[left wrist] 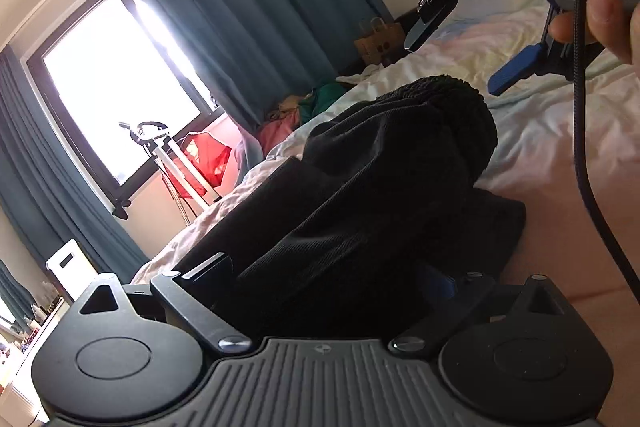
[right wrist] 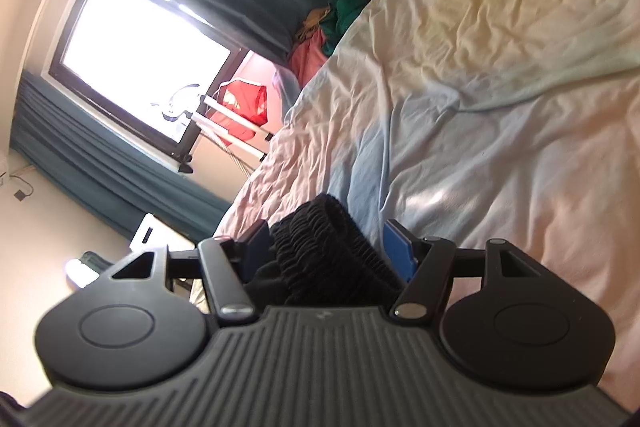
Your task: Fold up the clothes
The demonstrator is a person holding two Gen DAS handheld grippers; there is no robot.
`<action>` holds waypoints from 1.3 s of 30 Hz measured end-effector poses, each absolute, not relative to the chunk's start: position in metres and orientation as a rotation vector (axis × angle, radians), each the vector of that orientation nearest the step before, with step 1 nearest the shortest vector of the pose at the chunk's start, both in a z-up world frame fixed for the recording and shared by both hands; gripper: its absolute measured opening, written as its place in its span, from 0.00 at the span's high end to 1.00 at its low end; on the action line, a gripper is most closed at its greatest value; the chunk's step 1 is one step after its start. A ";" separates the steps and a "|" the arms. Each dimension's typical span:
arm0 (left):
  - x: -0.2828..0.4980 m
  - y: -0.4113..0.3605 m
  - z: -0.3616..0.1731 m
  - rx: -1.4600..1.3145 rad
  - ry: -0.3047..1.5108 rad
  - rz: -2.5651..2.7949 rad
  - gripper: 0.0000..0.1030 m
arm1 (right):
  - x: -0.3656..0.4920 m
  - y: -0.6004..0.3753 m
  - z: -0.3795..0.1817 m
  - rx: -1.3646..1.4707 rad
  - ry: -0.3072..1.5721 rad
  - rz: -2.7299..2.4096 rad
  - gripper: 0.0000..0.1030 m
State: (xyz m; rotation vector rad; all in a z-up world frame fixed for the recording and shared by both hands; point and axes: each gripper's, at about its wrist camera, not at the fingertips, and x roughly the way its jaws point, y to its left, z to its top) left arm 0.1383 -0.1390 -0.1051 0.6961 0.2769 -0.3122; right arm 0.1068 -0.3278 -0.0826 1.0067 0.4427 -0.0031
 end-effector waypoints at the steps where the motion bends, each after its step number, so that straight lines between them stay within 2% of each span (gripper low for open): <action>1: 0.136 -0.124 -0.101 0.685 0.284 -0.301 0.05 | 0.108 -0.325 -0.085 1.017 0.459 0.003 0.20; 8: 0.154 -0.038 -0.071 0.458 0.333 -0.108 0.07 | 0.119 -0.311 -0.105 1.090 0.586 -0.040 0.17; 11: 0.164 -0.012 -0.065 0.353 0.333 -0.086 0.20 | 0.128 -0.301 -0.115 1.124 0.621 0.004 0.16; 17: 0.139 -0.012 -0.052 0.244 0.340 -0.058 0.21 | 0.134 -0.280 -0.103 0.985 0.553 0.026 0.14; 21: 0.129 0.008 -0.055 0.086 0.422 -0.027 0.22 | 0.130 -0.274 -0.092 0.885 0.482 0.039 0.20; 23: 0.116 0.026 -0.062 -0.031 0.498 -0.001 0.22 | 0.130 -0.278 -0.102 0.914 0.521 0.017 0.20; 25: 0.110 0.042 -0.071 -0.145 0.571 0.014 0.21 | 0.129 -0.283 -0.115 0.968 0.567 0.002 0.19; 27: 0.111 0.055 -0.080 -0.238 0.630 0.025 0.19 | 0.127 -0.289 -0.128 1.045 0.601 0.017 0.14; 31: 0.102 0.068 -0.086 -0.323 0.667 0.038 0.14 | 0.127 -0.288 -0.136 1.082 0.623 0.044 0.11; 34: 0.105 0.077 -0.087 -0.353 0.682 0.046 0.12 | 0.132 -0.286 -0.141 1.085 0.648 0.051 0.00; 39: 0.109 0.093 -0.091 -0.428 0.711 0.048 0.10 | 0.150 -0.285 -0.154 1.161 0.666 0.136 0.00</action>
